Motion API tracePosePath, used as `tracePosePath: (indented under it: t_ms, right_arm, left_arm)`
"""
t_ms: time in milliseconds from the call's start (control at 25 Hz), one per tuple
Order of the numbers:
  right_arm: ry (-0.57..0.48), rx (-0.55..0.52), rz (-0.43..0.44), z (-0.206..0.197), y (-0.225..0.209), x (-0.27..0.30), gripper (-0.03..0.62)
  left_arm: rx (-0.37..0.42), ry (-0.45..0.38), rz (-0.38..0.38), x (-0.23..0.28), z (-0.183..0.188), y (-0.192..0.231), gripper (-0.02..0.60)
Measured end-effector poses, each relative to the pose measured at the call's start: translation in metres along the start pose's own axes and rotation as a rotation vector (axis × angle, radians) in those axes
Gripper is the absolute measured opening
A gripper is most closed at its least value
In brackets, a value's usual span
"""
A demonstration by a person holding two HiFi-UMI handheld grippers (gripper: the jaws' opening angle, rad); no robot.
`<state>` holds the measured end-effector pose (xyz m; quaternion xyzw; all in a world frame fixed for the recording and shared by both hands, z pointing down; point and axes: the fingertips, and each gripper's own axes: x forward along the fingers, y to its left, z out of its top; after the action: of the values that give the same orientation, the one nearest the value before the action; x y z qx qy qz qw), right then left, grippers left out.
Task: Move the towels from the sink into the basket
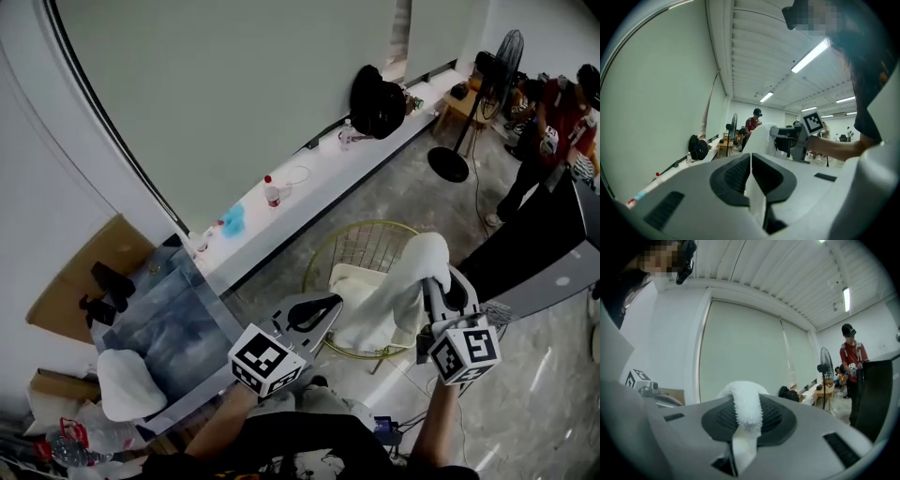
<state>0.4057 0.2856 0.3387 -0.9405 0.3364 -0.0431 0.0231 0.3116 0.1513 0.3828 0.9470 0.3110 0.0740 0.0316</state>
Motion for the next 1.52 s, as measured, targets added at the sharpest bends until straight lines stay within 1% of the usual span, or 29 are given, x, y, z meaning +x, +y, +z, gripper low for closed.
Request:
tracePosePath:
  t_ms: [160, 240, 360, 440, 560, 960, 1120, 1280, 1320, 1400, 1440, 1520]
  right_arm:
    - [-0.054, 0.011, -0.046, 0.020, -0.032, 0.003, 0.064]
    - [-0.053, -0.006, -0.077, 0.024, -0.049, 0.005, 0.064]
    - [-0.036, -0.029, -0.117, 0.020, -0.067, 0.009, 0.064]
    - [-0.004, -0.033, -0.131, 0.006, -0.076, 0.016, 0.064]
    - [0.099, -0.032, -0.138, -0.036, -0.083, 0.028, 0.065]
    - [0.523, 0.056, -0.132, -0.234, -0.090, 0.050, 0.067]
    - [0.657, 0.067, -0.117, -0.298, -0.089, 0.043, 0.074]
    - [0.778, 0.103, -0.119, -0.345, -0.090, 0.035, 0.097]
    - [0.801, 0.112, -0.119, -0.353, -0.089, 0.033, 0.124]
    - [0.828, 0.129, -0.108, -0.361, -0.086, 0.031, 0.213]
    - [0.829, 0.130, -0.101, -0.361, -0.083, 0.030, 0.247]
    - [0.812, 0.115, -0.089, -0.356, -0.079, 0.032, 0.255]
  left_arm:
    - [0.001, 0.010, -0.028, 0.019, -0.001, -0.002, 0.014]
    - [-0.003, 0.016, -0.039, 0.028, 0.000, -0.002, 0.014]
    - [-0.008, 0.025, -0.053, 0.040, -0.003, -0.002, 0.014]
    - [-0.012, 0.032, -0.057, 0.046, -0.006, 0.000, 0.014]
    - [-0.022, 0.046, -0.055, 0.053, -0.012, 0.005, 0.014]
    - [-0.057, 0.092, -0.022, 0.059, -0.033, 0.023, 0.014]
    - [-0.064, 0.112, -0.011, 0.060, -0.042, 0.022, 0.014]
    - [-0.078, 0.123, 0.000, 0.061, -0.049, 0.025, 0.014]
    - [-0.082, 0.126, 0.002, 0.060, -0.051, 0.025, 0.014]
    - [-0.087, 0.131, 0.006, 0.056, -0.055, 0.026, 0.014]
    - [-0.089, 0.134, 0.009, 0.054, -0.057, 0.026, 0.014]
    - [-0.094, 0.139, 0.019, 0.050, -0.061, 0.028, 0.014]
